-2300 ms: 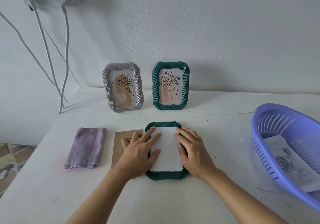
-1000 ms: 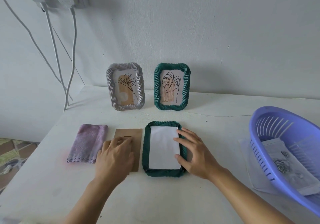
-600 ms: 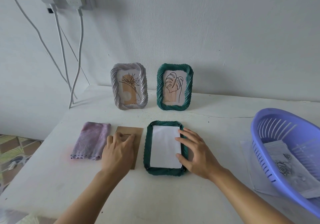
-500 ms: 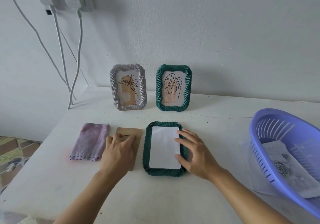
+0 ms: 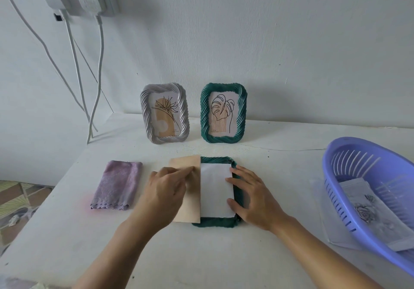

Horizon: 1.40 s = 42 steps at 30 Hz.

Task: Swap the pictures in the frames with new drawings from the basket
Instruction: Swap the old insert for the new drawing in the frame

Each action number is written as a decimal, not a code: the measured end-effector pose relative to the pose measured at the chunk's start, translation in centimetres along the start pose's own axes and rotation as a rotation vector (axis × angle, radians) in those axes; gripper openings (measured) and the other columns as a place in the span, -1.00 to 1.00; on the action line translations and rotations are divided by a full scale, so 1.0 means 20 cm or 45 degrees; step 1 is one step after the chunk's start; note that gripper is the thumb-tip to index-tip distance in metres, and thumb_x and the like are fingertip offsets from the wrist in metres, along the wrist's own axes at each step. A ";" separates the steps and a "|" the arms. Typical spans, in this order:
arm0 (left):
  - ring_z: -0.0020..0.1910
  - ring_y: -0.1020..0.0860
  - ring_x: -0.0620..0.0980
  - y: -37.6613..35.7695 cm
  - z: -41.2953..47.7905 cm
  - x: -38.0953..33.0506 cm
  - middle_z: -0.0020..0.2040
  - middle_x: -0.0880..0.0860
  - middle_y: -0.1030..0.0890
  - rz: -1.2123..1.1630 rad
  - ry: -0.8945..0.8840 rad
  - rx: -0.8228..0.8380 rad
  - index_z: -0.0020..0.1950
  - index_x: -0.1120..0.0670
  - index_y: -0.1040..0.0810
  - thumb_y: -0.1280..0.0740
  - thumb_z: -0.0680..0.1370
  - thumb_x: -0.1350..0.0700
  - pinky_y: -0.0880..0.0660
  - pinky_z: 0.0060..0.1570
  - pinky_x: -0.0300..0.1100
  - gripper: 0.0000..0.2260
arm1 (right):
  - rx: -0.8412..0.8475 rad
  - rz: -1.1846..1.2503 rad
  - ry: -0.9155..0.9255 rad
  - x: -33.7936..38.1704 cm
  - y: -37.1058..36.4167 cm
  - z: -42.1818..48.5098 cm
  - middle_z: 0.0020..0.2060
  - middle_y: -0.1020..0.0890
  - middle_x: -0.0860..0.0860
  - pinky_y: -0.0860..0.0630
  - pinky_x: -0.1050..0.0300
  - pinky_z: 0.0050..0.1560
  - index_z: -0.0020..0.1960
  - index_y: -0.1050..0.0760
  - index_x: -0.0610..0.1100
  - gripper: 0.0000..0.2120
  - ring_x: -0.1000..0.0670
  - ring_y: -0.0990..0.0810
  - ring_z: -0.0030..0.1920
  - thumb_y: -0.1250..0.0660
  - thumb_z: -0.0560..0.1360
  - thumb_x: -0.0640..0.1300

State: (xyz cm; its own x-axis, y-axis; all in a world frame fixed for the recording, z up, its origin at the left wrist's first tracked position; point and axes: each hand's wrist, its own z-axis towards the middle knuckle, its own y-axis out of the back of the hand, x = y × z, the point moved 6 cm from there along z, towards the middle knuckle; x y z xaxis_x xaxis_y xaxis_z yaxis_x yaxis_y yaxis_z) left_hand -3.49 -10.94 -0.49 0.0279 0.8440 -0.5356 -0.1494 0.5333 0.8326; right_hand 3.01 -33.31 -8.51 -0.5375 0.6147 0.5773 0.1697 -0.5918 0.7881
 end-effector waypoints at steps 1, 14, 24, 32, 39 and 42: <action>0.11 -0.49 0.12 -0.02 0.01 -0.06 0.17 0.06 -0.60 0.037 -0.020 0.021 0.36 -0.08 -0.55 -0.18 0.62 0.15 -0.34 0.10 -0.10 -0.65 | 0.002 -0.006 -0.002 0.00 0.00 0.00 0.50 -0.29 0.20 -0.03 0.23 0.50 0.42 -0.45 0.02 -0.45 0.27 -0.03 0.53 -0.34 0.48 0.17; 0.16 -0.34 0.12 -0.36 0.15 -0.17 0.04 0.10 -0.56 0.359 0.111 0.321 0.03 0.09 -0.51 -0.04 0.63 0.12 -0.32 0.20 -0.03 -0.74 | -0.010 -0.016 0.010 0.01 0.01 0.01 0.50 -0.32 0.15 -0.07 0.21 0.52 0.40 -0.46 -0.03 -0.47 0.25 -0.04 0.54 -0.33 0.47 0.11; 0.14 -0.37 0.13 -0.39 0.19 -0.20 0.03 0.12 -0.48 0.268 0.121 0.281 -0.09 0.09 -0.51 -0.06 0.63 0.11 -0.38 0.17 -0.05 -0.75 | -0.017 0.020 0.002 0.01 0.02 0.00 0.47 -0.36 0.13 -0.16 0.14 0.53 0.34 -0.46 -0.06 -0.51 0.23 -0.10 0.53 -0.34 0.47 0.11; 0.17 -0.34 0.08 -0.35 0.18 -0.29 0.09 0.09 -0.52 0.256 0.059 0.291 0.06 0.16 -0.56 -0.05 0.67 0.11 -0.36 0.23 -0.04 -0.70 | 0.015 0.120 -0.058 -0.02 0.02 0.01 0.48 -0.35 0.14 -0.14 0.12 0.54 0.32 -0.49 -0.05 -0.64 0.25 -0.08 0.53 -0.23 0.54 -0.05; 0.16 -0.34 0.08 -0.37 0.18 -0.29 0.09 0.10 -0.50 0.295 -0.002 0.265 0.06 0.13 -0.55 -0.07 0.66 0.08 -0.35 0.22 -0.05 -0.72 | -0.004 0.112 -0.040 -0.02 0.02 0.01 0.47 -0.38 0.12 -0.18 0.12 0.53 0.37 -0.43 -0.07 -0.56 0.22 -0.14 0.52 -0.28 0.49 -0.12; 0.13 -0.37 0.09 -0.37 0.18 -0.28 0.05 0.10 -0.49 0.284 -0.024 0.259 0.04 0.14 -0.56 -0.10 0.65 0.09 -0.36 0.20 -0.06 -0.74 | -0.013 0.139 -0.043 -0.02 0.03 0.01 0.46 -0.38 0.14 -0.20 0.12 0.52 0.38 -0.42 -0.05 -0.54 0.23 -0.16 0.51 -0.31 0.49 -0.12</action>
State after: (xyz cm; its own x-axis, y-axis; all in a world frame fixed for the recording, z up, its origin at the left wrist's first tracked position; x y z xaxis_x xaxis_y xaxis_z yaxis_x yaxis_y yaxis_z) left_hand 1.08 -19.34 -3.20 0.0355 0.9415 -0.3352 0.0471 0.3335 0.9416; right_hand 3.51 -33.72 -8.21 -0.4881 0.5634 0.6666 0.2172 -0.6613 0.7180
